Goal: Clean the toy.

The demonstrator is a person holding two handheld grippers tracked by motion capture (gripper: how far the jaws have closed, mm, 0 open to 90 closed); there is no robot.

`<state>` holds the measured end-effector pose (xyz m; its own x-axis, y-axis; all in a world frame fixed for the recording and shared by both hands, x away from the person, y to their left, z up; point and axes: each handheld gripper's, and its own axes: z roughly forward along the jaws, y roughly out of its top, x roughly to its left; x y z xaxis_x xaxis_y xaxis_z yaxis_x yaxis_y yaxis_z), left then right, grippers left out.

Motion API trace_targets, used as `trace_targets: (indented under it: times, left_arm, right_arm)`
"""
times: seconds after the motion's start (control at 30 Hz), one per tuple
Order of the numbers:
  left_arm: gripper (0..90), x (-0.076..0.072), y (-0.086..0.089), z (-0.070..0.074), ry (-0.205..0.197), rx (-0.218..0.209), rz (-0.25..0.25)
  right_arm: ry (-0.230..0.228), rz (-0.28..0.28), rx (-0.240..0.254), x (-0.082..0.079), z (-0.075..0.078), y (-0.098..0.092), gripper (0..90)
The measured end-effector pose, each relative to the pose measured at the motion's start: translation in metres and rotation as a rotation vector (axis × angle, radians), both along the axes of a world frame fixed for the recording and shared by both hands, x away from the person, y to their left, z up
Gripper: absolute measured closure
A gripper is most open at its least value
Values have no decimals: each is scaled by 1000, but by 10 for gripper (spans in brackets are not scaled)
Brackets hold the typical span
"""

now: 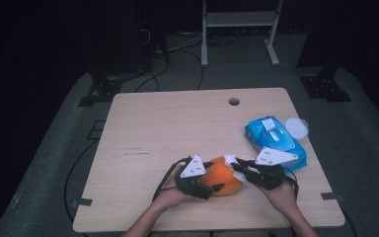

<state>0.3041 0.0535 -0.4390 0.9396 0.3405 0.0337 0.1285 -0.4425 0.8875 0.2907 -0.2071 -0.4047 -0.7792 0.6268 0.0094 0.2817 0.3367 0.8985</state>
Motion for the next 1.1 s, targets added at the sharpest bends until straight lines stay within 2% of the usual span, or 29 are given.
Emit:
trace_targets:
  times: [0.03, 0.13, 0.23, 0.33, 0.4, 0.43, 0.47, 0.53, 0.57, 0.63, 0.7, 0.77, 0.8, 0.83, 0.9, 0.97, 1.1]
  left_arm:
    - [245, -1, -1, 0, -9, 6, -2]
    - [245, -4, -4, 2, -31, 31, -2]
    - [247, -3, -5, 2, -24, 26, 11]
    - [251, -3, -5, 2, -25, 20, 19]
    - [256, -4, -6, 2, -29, 21, 31]
    - [258, -4, -6, 2, -29, 22, 35]
    - [258, -3, -4, 2, -25, 18, 35]
    - [257, -2, -3, 2, -18, 3, 31]
    - [248, -2, -2, 3, -22, 0, 25]
    - [217, -4, -2, 6, -44, -34, 13]
    - [187, -3, 0, 8, -54, -52, 9]
    - [135, 1, -1, 5, -34, -28, 28]
    - [105, 4, -2, 2, -2, -4, 35]
    - [94, 7, -3, -2, 30, -9, 37]
    - [135, 7, -2, -4, 42, -26, 39]
    - [223, 5, -3, -2, 19, -8, 48]
    - [313, -2, -6, 3, -19, 13, 47]
  right_arm:
    - [22, -14, 17, 3, -2, -6, 792]
    - [50, -30, 38, 7, -6, -15, 792]
    - [35, -32, 29, 3, -3, -10, 793]
    - [-4, 16, 29, -8, 4, 5, 793]
    - [-2, 75, 40, -13, 7, 15, 792]
    - [-20, 75, 12, -15, 7, 20, 793]
    - [-40, 71, -15, -15, 7, 22, 793]
    - [-18, 51, -3, -9, 5, 15, 794]
    - [-8, 35, 4, -5, 3, 9, 794]
    - [36, 13, 33, -1, -1, -2, 793]
    - [27, 0, 18, -1, -2, -4, 793]
    - [19, -5, 16, -1, -4, -5, 793]
    - [24, -3, 25, 0, -5, -6, 793]
    - [30, -3, 32, 1, -5, -6, 793]
    - [34, -6, 36, 2, -5, -6, 792]
    - [24, -2, 37, -2, -1, -2, 792]
    - [-10, 67, 37, -14, 6, 18, 792]
